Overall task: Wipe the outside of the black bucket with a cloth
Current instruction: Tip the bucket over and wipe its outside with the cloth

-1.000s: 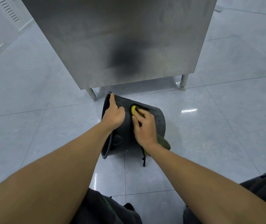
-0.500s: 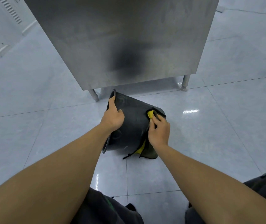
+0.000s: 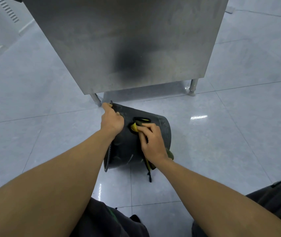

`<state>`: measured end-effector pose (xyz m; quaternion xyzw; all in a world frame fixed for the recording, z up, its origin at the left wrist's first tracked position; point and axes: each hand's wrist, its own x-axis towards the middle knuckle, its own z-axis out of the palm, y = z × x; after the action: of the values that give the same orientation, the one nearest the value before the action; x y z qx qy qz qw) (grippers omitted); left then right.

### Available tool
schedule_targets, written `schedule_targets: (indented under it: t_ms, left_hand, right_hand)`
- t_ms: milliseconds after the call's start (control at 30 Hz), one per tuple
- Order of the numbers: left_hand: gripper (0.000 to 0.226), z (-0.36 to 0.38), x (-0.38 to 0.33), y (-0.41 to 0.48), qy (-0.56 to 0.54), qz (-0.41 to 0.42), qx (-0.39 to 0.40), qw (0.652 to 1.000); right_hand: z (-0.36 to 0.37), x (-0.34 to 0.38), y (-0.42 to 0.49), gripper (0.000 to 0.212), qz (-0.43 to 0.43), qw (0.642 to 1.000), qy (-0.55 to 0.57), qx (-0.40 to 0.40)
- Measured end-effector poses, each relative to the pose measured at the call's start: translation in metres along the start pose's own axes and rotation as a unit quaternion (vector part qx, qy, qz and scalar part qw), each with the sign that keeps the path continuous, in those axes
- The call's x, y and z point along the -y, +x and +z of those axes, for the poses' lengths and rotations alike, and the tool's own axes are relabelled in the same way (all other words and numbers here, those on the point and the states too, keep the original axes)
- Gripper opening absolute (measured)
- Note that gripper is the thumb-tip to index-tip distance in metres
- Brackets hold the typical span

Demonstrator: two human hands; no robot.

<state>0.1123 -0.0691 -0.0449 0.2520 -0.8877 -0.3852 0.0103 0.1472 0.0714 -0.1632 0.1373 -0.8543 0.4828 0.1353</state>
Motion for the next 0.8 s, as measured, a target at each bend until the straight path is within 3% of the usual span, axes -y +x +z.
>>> schedule_targets:
  t_ms: [200, 267, 433, 500, 600, 800]
  left_hand:
    - [0.035, 0.002, -0.001, -0.001, -0.003, 0.004, 0.018, 1.0]
    - [0.035, 0.001, -0.002, -0.003, -0.006, 0.007, 0.019, 1.0]
    - [0.033, 0.003, -0.004, -0.005, -0.004, 0.044, 0.03, 0.999]
    - [0.038, 0.004, -0.005, -0.006, -0.013, 0.054, 0.045, 0.997]
    - [0.057, 0.002, -0.001, -0.005, 0.011, 0.058, 0.063, 0.996]
    - [0.065, -0.001, 0.005, -0.007, 0.051, 0.049, 0.095, 0.993]
  right_hand:
    - [-0.013, -0.017, 0.007, 0.016, 0.253, 0.964, 0.045, -0.07]
    - [-0.009, -0.008, 0.013, 0.021, 0.236, 0.968, 0.037, -0.072]
    - [0.009, 0.033, 0.028, 0.031, 0.024, 0.998, 0.055, -0.015]
    - [0.011, 0.037, 0.03, 0.036, -0.014, 0.999, 0.047, 0.0]
    - [0.006, 0.015, 0.022, 0.038, 0.017, 1.0, 0.003, 0.001]
    - [-0.014, -0.022, 0.008, 0.041, 0.248, 0.968, -0.006, -0.04]
